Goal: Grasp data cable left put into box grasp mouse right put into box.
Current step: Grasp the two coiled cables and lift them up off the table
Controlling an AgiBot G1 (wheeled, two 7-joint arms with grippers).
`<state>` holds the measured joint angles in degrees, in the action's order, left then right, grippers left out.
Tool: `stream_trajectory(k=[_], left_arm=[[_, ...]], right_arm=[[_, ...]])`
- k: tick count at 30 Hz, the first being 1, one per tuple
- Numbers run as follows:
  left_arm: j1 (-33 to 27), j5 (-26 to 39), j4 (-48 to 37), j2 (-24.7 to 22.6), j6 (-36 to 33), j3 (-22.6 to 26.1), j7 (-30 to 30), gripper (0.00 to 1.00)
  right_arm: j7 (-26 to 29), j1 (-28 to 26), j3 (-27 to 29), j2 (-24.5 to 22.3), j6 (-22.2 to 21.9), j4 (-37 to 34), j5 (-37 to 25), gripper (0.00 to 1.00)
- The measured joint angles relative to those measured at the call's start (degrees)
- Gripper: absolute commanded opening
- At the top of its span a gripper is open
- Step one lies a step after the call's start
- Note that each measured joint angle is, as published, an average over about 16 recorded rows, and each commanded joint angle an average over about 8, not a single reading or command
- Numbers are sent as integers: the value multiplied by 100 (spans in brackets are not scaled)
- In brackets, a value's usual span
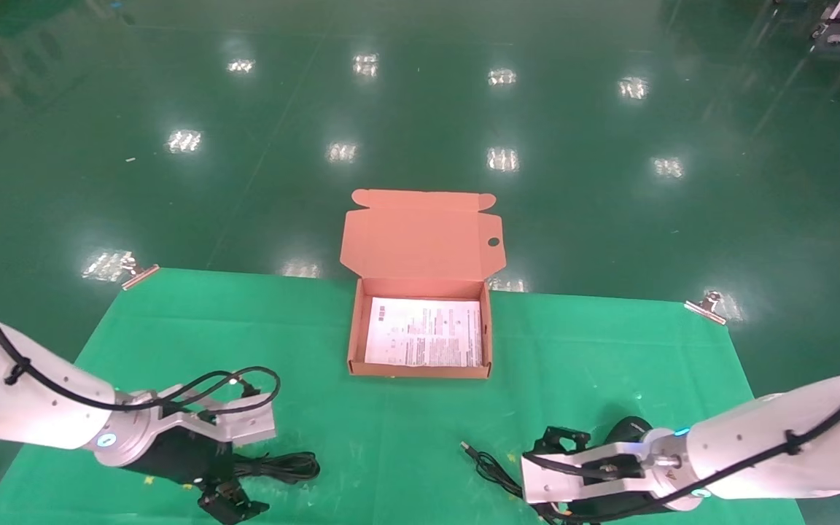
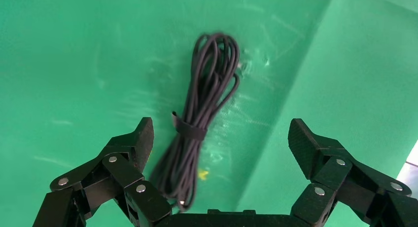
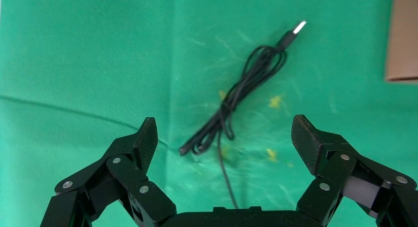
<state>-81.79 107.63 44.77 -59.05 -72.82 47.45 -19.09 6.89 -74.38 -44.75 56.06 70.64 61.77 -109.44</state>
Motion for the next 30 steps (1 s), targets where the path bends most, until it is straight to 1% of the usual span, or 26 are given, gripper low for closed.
stream_trajectory(k=[9, 10, 11, 12, 17, 18, 19, 20, 30], left_arm=[[-103, 9, -1161, -360, 338, 16, 622, 100], [-119, 17, -1266, -393, 373, 19, 686, 93], [-135, 25, -1363, -422, 409, 21, 744, 80], [-151, 32, -1455, -449, 444, 22, 795, 68], [-212, 51, -1800, -540, 574, 19, 976, 5], [-220, 54, -1844, -551, 591, 19, 999, 0], [-226, 57, -1880, -559, 606, 19, 1017, 0], [-232, 58, -1910, -564, 619, 18, 1032, 0], [-238, 52, -1922, -565, 631, 14, 1042, 0]], right_arm=[[-164, -38, -35, 409, -318, -929, -73, 100], [-188, -47, -40, 451, -348, -1025, -81, 100], [-209, -56, -44, 491, -375, -1118, -87, 100], [-231, -65, -49, 529, -399, -1205, -93, 94], [-314, -105, -72, 673, -494, -1539, -127, 31], [-325, -112, -76, 692, -507, -1582, -132, 19], [-334, -117, -79, 707, -518, -1618, -137, 6], [-340, -121, -81, 720, -526, -1648, -140, 0], [-349, -130, -86, 727, -531, -1662, -146, 0]])
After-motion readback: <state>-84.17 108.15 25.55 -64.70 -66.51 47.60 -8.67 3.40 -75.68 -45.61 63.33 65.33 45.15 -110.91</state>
